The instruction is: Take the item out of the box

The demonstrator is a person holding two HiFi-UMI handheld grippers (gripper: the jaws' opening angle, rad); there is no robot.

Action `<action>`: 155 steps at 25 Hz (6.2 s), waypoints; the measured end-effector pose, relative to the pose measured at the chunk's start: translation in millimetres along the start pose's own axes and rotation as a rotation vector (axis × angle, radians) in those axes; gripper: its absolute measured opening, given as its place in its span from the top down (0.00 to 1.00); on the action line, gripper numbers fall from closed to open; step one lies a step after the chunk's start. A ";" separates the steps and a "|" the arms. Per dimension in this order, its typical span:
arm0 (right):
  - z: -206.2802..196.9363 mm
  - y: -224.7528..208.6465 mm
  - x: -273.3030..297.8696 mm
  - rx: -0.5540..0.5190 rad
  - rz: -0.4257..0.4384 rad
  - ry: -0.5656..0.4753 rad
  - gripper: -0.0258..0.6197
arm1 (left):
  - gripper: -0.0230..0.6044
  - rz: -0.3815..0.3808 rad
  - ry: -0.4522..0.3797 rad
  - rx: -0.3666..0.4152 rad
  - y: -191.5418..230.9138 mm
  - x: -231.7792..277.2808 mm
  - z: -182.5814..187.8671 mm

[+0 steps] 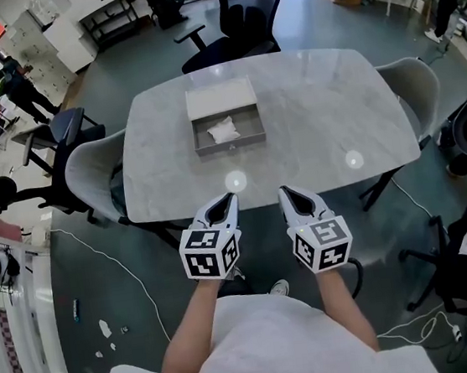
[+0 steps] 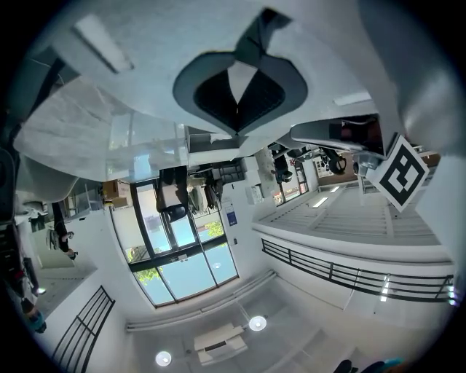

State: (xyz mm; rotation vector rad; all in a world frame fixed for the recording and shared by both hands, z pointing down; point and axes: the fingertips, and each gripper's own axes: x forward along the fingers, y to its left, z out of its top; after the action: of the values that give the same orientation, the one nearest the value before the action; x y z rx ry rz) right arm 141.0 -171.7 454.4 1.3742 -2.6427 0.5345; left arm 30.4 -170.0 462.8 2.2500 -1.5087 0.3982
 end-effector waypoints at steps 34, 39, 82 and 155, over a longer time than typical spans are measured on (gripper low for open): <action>30.5 -54.8 180.7 -0.031 0.008 0.101 0.95 | 0.93 -0.179 0.310 0.370 111.2 193.4 48.8; 29.6 -59.2 196.6 -0.020 0.000 0.115 0.95 | 0.93 -0.210 0.367 0.465 122.3 213.3 43.6; 14.0 -86.5 231.0 0.017 -0.197 0.274 0.95 | 0.92 -0.487 0.634 0.721 142.2 289.2 -17.4; 57.7 -59.5 88.4 -0.258 0.316 0.091 0.95 | 0.94 0.235 -0.086 -0.023 22.5 80.4 55.1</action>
State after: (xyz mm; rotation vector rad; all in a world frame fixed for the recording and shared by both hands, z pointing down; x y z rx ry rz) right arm 141.2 -291.9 438.9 0.8480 -2.7488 0.2632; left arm 40.6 -269.2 454.0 2.1022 -1.8211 0.3523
